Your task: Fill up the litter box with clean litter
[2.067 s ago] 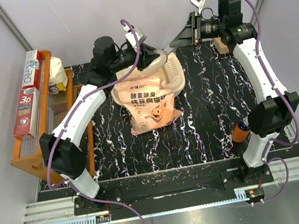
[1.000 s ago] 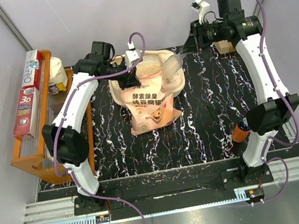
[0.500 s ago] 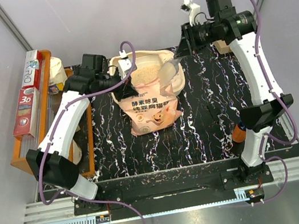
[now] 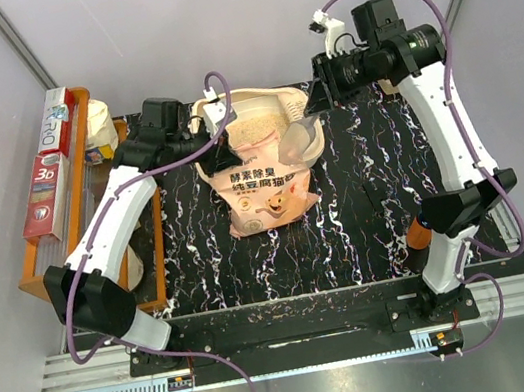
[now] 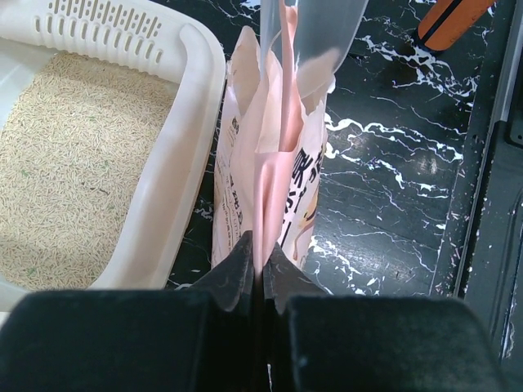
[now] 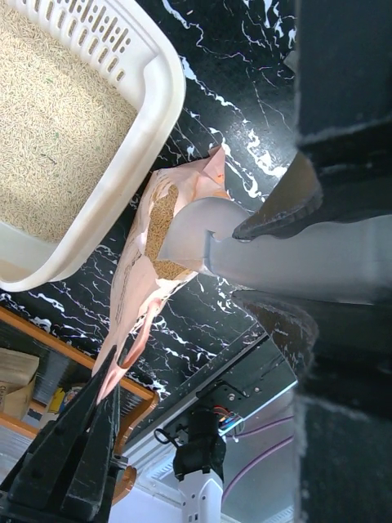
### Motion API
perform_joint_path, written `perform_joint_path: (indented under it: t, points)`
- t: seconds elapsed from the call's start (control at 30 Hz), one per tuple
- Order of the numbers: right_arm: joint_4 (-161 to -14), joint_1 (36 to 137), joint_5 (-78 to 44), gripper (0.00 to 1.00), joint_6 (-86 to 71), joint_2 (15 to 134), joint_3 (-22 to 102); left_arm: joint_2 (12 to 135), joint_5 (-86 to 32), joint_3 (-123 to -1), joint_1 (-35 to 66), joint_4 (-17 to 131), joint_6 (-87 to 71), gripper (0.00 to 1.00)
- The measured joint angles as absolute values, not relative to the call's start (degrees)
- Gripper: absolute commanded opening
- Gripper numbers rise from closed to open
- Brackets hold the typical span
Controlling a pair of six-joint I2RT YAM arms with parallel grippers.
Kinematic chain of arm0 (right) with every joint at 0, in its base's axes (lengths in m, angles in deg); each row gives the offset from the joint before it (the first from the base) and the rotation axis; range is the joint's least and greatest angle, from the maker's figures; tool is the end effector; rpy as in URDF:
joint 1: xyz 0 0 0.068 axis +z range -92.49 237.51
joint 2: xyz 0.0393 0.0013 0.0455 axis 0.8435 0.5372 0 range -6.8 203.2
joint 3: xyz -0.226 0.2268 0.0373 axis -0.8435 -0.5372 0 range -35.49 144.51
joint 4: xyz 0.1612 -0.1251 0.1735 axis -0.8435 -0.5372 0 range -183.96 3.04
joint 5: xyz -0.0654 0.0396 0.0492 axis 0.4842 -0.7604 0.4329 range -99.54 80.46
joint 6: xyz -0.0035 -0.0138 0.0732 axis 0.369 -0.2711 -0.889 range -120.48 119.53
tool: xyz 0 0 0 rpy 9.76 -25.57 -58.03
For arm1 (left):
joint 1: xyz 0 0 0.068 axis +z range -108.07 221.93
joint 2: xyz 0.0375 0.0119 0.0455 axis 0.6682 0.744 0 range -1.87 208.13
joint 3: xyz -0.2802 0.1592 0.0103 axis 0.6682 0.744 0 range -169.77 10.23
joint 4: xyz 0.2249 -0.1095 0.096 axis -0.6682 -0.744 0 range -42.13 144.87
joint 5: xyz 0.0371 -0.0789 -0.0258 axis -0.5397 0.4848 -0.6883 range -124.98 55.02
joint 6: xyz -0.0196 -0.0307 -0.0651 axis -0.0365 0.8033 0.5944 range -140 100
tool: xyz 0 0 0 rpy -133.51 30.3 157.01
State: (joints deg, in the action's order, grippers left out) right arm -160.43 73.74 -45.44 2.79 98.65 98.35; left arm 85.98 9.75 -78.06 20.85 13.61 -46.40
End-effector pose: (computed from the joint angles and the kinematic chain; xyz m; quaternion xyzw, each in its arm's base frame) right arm 0.3594 0.1428 0.5012 -0.2649 0.8465 0.3241 0.3289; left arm 0.3100 -0.1667 0.4128 0.4835 0.7060 -0.3277 0.4005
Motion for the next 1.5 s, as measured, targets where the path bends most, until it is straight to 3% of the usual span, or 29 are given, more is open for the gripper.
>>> perform_joint_path:
  t: [0.63, 1.17, 1.5]
  points:
    - [-155.2, 81.8, -35.6, 0.0, -4.3, 101.6, 91.4, 79.1, 7.7, -66.8, 20.5, 26.4, -34.3, 0.0]
    - [-135.0, 86.4, -20.3, 0.0, -13.1, 92.4, 58.8, 76.3, 5.6, -61.6, 17.6, 34.2, -22.8, 0.0]
    - [-123.8, 87.0, -21.8, 0.0, -21.8, 91.6, 49.2, 75.0, 3.9, -58.3, 15.4, 38.4, -15.9, 0.0]
